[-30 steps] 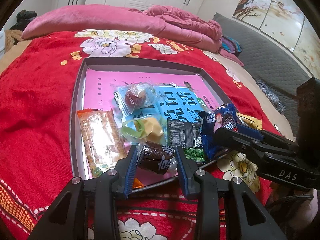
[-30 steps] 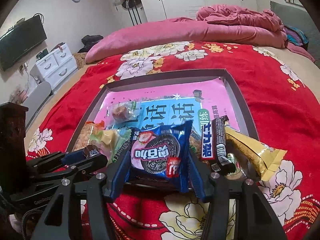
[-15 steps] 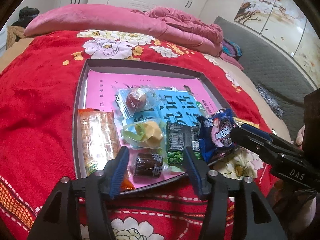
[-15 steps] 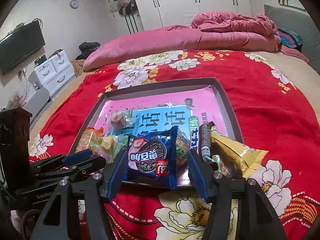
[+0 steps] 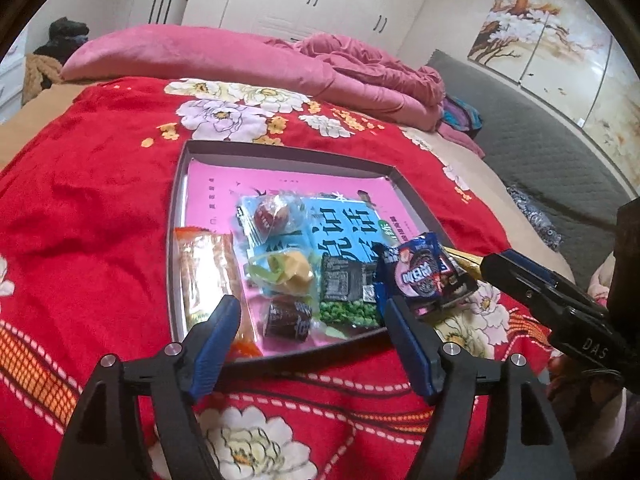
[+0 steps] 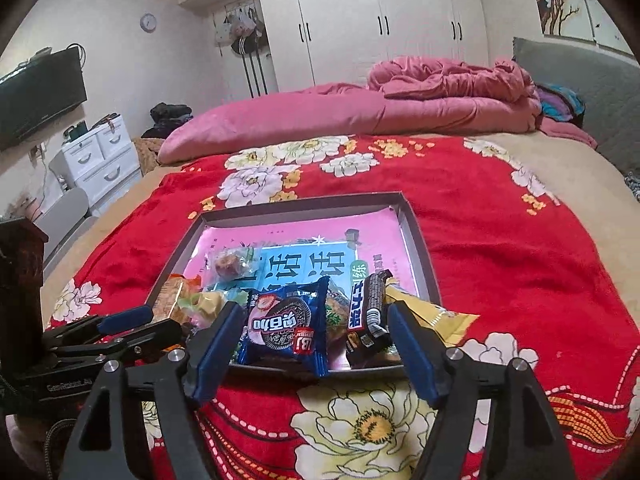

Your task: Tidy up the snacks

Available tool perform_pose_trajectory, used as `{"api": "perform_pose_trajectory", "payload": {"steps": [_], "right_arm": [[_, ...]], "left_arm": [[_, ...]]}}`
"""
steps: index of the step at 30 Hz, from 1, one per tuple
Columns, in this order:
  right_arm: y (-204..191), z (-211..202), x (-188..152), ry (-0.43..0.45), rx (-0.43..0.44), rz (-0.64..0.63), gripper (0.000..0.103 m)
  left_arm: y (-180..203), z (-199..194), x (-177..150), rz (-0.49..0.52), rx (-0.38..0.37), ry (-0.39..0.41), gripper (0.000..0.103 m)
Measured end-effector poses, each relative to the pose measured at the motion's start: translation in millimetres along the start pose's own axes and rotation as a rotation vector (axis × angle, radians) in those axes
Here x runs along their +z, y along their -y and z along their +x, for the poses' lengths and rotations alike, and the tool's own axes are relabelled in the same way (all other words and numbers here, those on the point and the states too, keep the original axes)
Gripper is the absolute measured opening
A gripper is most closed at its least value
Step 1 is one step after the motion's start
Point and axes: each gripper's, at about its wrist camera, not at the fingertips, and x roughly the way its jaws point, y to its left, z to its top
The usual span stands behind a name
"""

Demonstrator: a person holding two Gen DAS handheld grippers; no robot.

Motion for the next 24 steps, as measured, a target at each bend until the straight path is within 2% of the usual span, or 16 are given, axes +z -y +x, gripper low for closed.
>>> {"api": "perform_pose_trajectory", "payload": {"steps": [6, 9, 16, 24], "right_arm": [[0.1, -22.1, -10.4, 0.007, 0.003, -0.01, 0.083], [0.6, -28.2, -24.0, -0.034, 0.003, -0.006, 0.088], [3.3, -37.3, -60.3, -0.117, -0.026, 0.01, 0.09], [1.8, -50.6, -61.8, -0.09, -0.022, -0.002, 0.091]], "left_arm": [[10.4, -17.0, -19.6, -0.038, 0.074, -0.03, 0.077], [17.9, -24.0, -28.0, -0.046, 0.11, -0.047, 0.077], [27.6, -35.5, -47.7, -0.046, 0.132, -0.083, 0.077], [35.9, -44.6, -57.7, -0.03, 0.146, -0.093, 0.077]]}}
